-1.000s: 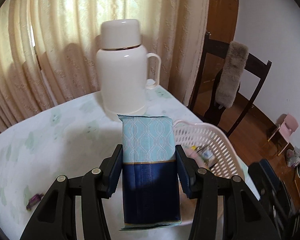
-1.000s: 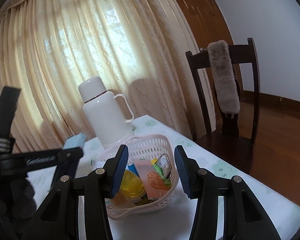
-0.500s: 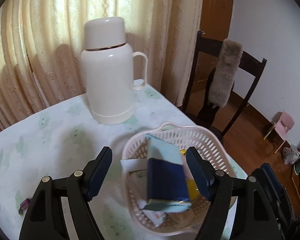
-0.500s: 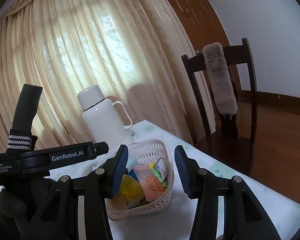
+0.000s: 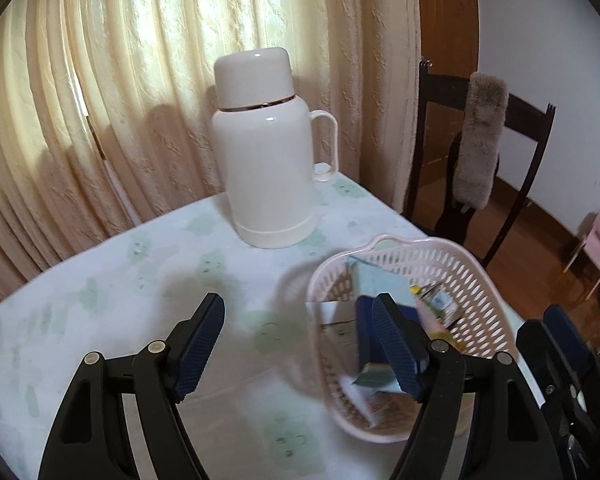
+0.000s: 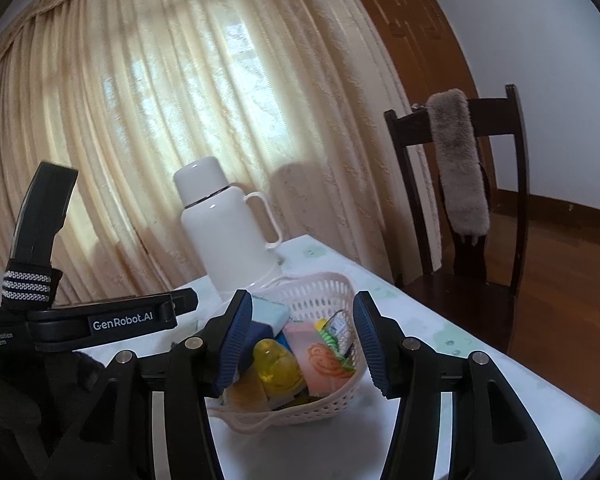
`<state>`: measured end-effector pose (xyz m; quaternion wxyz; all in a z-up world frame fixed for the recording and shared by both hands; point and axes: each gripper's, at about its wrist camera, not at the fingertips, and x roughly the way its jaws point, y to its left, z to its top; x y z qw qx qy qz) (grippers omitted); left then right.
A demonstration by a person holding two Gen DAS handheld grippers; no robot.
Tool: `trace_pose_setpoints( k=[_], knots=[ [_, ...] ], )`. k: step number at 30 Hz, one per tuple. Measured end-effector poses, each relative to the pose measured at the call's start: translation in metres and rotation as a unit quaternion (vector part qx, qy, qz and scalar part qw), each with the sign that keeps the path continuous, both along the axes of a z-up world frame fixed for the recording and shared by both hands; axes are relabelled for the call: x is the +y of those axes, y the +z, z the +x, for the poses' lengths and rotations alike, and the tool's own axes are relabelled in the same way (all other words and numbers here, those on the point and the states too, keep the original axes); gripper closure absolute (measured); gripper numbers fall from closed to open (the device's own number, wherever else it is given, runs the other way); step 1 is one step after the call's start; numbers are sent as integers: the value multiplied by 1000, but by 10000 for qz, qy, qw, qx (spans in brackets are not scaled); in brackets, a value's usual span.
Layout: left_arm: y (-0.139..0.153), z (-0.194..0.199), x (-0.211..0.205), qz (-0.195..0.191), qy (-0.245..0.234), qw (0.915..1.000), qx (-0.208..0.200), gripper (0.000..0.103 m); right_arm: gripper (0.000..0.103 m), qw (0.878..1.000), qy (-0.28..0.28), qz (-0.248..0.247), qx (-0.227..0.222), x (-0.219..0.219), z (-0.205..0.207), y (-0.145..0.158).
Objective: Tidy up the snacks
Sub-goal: 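Lower the teal box into the white basket and open the left tool, then withdraw both open tools from the basket back over the table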
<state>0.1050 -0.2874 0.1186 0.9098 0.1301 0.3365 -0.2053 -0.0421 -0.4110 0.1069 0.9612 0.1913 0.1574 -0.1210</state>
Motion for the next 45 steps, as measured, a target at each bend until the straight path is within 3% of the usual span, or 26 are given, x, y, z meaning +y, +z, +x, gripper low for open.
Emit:
trace_pose_setpoints(
  k=[19,38,45],
  knots=[
    [-1,-26,46,500,246,9980,-294,28,48,9978,399,-514,149,26,11,-6],
    [2,-52,123,291,726,9967,-207,28,48,9908,300,-1293,270,59,12,-13],
    [3,-61,151,191,878,9958,-174,27,48,9840,608,-1641,325,88,7,-14]
  ],
)
